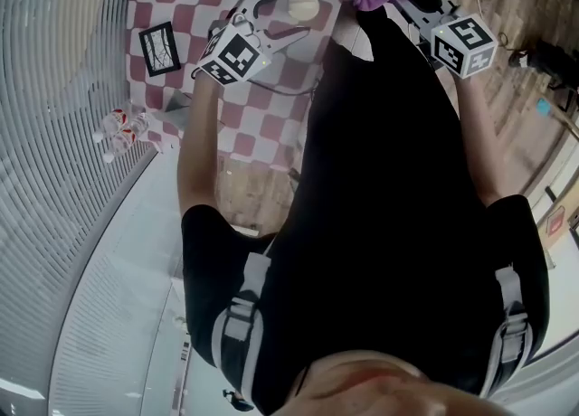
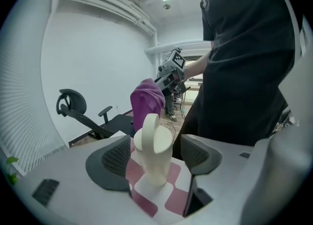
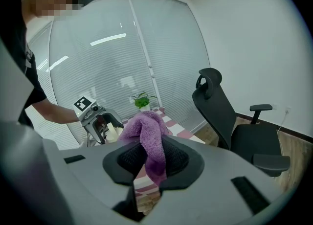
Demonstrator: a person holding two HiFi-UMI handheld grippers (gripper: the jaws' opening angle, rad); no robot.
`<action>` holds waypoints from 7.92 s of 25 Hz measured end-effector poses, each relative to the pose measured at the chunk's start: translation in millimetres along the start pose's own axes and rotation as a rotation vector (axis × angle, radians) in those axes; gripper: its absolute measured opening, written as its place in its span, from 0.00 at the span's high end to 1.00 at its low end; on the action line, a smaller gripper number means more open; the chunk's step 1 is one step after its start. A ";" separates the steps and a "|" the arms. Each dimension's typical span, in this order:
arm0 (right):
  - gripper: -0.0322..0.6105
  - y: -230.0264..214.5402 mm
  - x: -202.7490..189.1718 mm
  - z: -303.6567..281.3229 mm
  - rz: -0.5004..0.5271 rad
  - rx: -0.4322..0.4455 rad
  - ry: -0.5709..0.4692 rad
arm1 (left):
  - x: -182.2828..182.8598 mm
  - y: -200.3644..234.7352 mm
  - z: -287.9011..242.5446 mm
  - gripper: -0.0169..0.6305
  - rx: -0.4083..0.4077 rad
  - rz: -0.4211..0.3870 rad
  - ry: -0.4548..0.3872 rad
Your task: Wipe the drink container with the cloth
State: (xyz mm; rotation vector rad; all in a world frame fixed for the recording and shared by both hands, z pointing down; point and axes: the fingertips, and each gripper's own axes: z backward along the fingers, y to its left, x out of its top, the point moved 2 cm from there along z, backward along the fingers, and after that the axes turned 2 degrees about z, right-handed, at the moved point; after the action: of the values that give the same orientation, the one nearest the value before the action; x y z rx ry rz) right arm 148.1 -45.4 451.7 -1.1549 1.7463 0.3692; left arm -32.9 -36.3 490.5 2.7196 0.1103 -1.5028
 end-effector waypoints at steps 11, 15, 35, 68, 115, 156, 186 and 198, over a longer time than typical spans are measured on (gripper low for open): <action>0.80 -2.4 -0.6 -9.5 -0.035 -0.021 0.002 | -2.6 4.7 -13.4 0.49 -0.153 -0.092 0.081; 0.80 -0.3 4.1 -8.0 -0.045 -0.018 -0.014 | 4.1 -1.3 -15.3 0.49 -0.168 -0.114 0.080; 0.80 -6.6 6.4 -10.7 -0.043 -0.017 -0.031 | 5.8 8.7 -17.5 0.52 -0.087 -0.027 0.097; 0.80 34.1 5.2 -55.8 0.227 0.239 0.058 | -68.1 20.1 71.1 0.52 0.742 1.514 -0.554; 0.79 131.1 -74.6 -162.2 1.006 0.314 0.272 | -132.2 -14.1 64.2 0.52 0.800 2.028 -0.815; 0.79 82.3 -130.7 -164.9 1.164 0.217 0.330 | -134.4 -9.3 63.0 0.56 0.721 2.228 -1.031; 0.79 163.6 -15.7 -158.3 0.921 0.405 0.014 | -108.0 -7.4 57.3 0.56 0.694 1.984 -0.864; 0.79 109.4 -29.3 -161.5 0.710 0.482 0.166 | -73.3 -6.1 46.4 0.56 0.700 1.476 -0.527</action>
State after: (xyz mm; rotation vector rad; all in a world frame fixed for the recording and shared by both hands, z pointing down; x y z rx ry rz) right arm -29.8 -84.5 527.4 -0.2034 2.2041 0.2457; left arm -111.4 -36.6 527.9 1.4727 -2.1107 -1.5696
